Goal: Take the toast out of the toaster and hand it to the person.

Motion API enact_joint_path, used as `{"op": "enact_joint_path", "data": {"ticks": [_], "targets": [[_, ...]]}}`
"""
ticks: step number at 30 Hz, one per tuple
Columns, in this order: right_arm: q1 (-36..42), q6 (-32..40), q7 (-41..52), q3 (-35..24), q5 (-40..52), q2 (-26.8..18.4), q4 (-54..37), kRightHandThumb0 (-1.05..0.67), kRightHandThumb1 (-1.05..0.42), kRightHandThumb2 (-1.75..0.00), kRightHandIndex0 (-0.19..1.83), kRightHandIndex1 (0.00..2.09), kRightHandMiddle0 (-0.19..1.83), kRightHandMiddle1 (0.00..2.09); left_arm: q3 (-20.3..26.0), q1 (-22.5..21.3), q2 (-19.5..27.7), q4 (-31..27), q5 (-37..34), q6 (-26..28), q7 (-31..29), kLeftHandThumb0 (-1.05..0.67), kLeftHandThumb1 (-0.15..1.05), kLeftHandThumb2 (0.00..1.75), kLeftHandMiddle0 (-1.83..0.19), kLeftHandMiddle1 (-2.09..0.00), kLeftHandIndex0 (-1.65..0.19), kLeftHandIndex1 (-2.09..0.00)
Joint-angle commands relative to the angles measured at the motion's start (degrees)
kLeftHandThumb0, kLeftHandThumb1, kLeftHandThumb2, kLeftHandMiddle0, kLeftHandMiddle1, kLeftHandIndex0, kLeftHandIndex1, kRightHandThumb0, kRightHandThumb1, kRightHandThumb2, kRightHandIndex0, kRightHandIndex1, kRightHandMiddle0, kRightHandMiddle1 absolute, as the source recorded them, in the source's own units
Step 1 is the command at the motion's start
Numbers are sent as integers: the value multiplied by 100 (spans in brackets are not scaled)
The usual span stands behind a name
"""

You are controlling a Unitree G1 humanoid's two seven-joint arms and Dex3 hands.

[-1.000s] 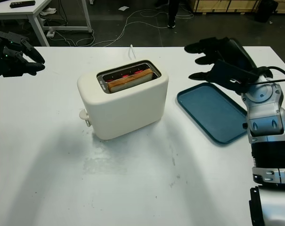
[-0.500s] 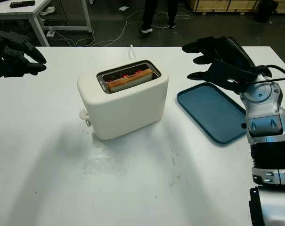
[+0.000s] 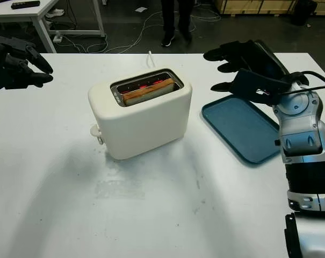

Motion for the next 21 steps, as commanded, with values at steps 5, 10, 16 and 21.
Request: {"op": "enact_joint_path", "data": {"ticks": [5, 10, 16, 21], "targets": [[-112, -434, -108, -39, 29, -42, 88, -22, -69, 0, 92, 5, 81, 2, -85, -17, -3, 47, 45, 155, -30, -105, 75, 0, -122, -82, -107, -87], [-116, -537, -118, -28, 20, -52, 178, -22, -69, 0, 93, 4, 82, 2, -106, -32, -13, 111, 31, 99, -1, -105, 75, 0, -123, -82, -108, -87], [-84, -581, -114, -33, -5, -81, 204, -24, -70, 0, 93, 3, 82, 1, -127, -78, -36, 158, 60, 147, 49, -105, 68, 0, -123, -82, -109, -87], [-72, -318, -97, -27, -38, -46, 90, -17, -70, 0, 92, 2, 81, 0, -120, -60, -36, 124, 59, 181, 63, -105, 66, 0, -123, -84, -109, -89]]}}
